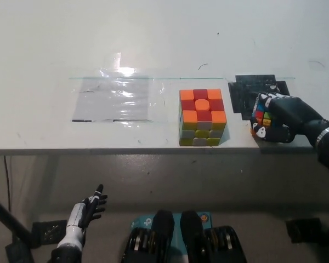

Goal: The robot uses its right hand to pick up the small cube kept on the middle on the desk and place it on the bigger cube kept next to it

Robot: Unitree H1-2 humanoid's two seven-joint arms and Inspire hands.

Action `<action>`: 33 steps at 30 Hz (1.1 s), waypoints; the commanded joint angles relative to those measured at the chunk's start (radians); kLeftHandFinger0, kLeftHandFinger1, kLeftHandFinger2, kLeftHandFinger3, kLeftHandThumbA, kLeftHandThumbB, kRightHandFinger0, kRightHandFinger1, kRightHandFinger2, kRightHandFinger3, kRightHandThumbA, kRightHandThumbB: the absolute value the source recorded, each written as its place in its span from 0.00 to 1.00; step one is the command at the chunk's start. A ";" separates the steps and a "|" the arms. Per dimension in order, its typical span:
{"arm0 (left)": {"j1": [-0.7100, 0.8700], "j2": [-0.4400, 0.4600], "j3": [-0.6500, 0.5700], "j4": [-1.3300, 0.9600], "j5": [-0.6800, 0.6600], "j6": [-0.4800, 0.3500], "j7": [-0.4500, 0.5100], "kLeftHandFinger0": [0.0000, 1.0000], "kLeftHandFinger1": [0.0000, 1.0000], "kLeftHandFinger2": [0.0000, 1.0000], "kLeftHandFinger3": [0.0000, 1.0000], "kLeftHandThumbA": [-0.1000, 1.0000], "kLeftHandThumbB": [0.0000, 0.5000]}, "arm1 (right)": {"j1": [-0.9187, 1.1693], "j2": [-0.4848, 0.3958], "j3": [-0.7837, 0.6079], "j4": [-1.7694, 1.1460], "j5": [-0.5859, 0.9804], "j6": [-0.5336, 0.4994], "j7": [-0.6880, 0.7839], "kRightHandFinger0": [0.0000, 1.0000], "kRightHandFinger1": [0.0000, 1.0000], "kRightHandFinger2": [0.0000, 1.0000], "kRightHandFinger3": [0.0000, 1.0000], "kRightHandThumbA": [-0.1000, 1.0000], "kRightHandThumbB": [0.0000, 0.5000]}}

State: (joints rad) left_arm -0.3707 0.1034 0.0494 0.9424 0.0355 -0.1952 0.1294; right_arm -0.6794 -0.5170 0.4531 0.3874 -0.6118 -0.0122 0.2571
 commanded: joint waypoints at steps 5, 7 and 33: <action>-0.054 0.019 -0.006 -0.010 0.008 -0.026 -0.003 0.86 0.78 0.78 0.73 0.89 0.21 | -0.031 -0.004 0.043 0.136 -0.136 -0.160 -0.220 0.01 0.03 0.28 1.00 0.02 0.04; -0.053 0.020 -0.008 -0.016 0.009 -0.022 -0.006 0.81 0.74 0.73 0.68 0.89 0.19 | -0.025 -0.003 0.039 0.155 -0.144 -0.199 -0.279 0.00 0.00 0.14 1.00 0.00 0.00; -0.066 0.030 -0.019 -0.013 0.017 -0.020 -0.008 0.76 0.70 0.75 0.70 0.94 0.12 | -0.041 0.060 0.042 0.367 -0.263 -0.339 -0.820 0.05 0.32 0.54 0.07 0.00 0.46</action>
State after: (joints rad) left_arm -0.4106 0.1183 0.0359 0.9480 0.0475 -0.1941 0.1289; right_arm -0.7057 -0.4565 0.5092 0.7517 -0.8493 -0.3120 -0.4523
